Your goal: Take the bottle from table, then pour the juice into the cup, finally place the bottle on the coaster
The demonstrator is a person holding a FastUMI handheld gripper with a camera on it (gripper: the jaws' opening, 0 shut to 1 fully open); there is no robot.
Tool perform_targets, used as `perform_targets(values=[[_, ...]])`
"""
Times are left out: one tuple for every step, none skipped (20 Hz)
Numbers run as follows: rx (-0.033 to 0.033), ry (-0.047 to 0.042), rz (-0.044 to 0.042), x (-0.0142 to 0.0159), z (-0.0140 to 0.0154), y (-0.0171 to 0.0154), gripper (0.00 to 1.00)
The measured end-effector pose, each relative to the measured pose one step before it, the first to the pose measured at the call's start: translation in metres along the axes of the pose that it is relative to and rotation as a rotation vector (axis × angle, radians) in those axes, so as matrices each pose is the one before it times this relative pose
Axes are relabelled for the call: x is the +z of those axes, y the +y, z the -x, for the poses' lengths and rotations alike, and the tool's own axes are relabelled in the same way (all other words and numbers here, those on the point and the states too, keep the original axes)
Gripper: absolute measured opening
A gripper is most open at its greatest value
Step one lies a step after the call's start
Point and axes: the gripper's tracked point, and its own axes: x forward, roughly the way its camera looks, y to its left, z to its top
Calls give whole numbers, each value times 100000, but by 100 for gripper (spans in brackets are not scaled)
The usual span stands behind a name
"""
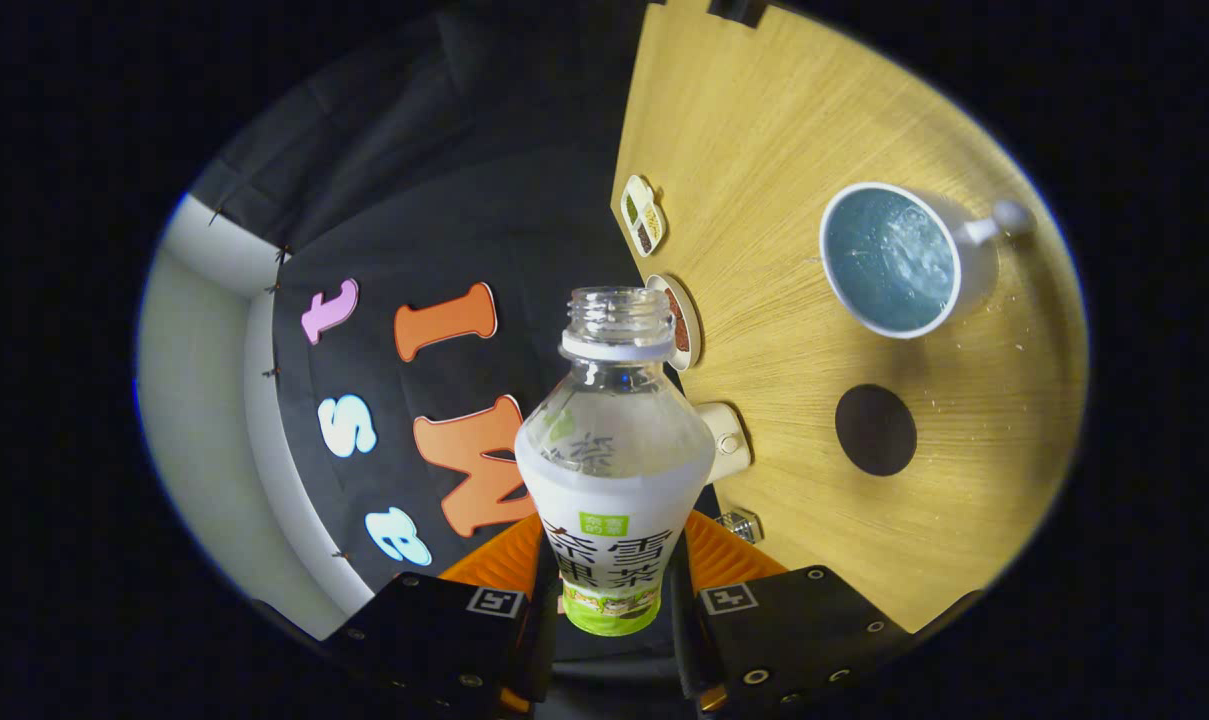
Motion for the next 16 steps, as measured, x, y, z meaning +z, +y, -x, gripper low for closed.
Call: perform_targets(values=[[-1374, -351, 7837, -353, 3, -466, 49], [-1899, -277, 8125, -133, -124, -491, 49], [-1822, -43, 8279, -204, -82, -386, 49], [-1199, -335, 7764, 93, -35, -234, 49], [-1337, 47, 7433, -124, 22, 135, 49], [-772, -227, 6859, 86, -110, 255, 49], [-214, -313, 6828, 158, -4, 495, 49], [-492, -849, 7223, 274, -87, 459, 49], [-871, -1187, 7986, 206, -114, 361, 49], [-1937, -1393, 8513, 396, -110, 108, 50], [-1726, -1747, 8619, 506, 142, 132, 49], [-1415, -1262, 8117, 440, -148, 83, 49], [-1480, -1782, 7238, 544, 46, 187, 49], [-871, -1246, 6909, 256, -151, 205, 49], [-1031, -1093, 6363, -261, 146, 282, 49], [-1532, -1271, 6030, 80, -183, 225, 50]])
